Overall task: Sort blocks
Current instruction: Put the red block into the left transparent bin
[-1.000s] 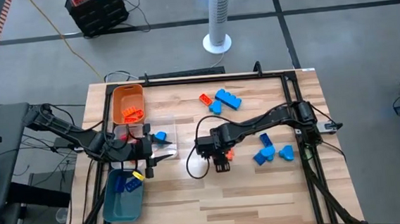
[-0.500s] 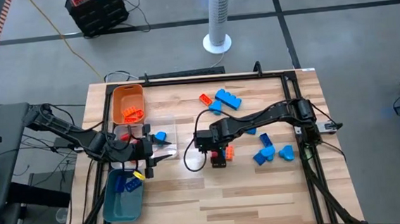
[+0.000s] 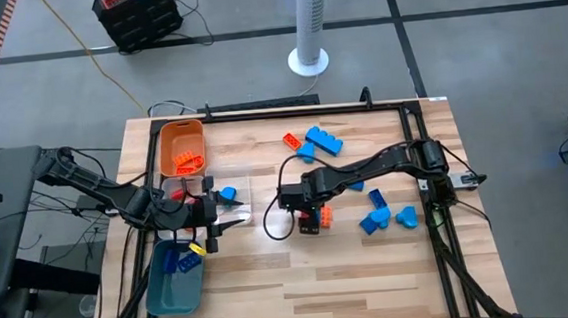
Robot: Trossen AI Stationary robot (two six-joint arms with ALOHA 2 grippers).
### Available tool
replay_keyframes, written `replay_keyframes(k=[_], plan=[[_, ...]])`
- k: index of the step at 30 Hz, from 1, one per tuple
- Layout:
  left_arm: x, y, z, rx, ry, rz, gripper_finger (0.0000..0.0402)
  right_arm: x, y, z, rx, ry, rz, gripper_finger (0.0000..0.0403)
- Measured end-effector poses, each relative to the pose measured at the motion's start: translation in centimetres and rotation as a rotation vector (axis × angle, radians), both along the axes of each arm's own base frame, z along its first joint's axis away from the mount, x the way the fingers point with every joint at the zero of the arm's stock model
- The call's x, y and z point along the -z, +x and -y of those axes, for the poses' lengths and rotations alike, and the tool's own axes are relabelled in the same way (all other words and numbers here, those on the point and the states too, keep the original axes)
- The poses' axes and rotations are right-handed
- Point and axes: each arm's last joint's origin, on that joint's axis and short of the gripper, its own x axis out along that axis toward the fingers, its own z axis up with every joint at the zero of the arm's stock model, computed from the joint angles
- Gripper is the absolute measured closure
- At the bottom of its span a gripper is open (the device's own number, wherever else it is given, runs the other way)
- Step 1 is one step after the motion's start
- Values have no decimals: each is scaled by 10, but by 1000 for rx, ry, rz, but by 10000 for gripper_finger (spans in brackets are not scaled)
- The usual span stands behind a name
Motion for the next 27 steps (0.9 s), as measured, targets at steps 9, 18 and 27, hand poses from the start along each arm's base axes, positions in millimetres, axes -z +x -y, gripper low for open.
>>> replay_keyframes(k=[9,18,27], plan=[[0,0,0,-1,-3,1,219,14,-4,-6,-20,5,14,30],[0,0,0,-1,-3,1,219,14,-2,-12,-65,-5,41,31],[1,0,0,-1,3,-13,219,14,0,-15,-193,-67,56,35]])
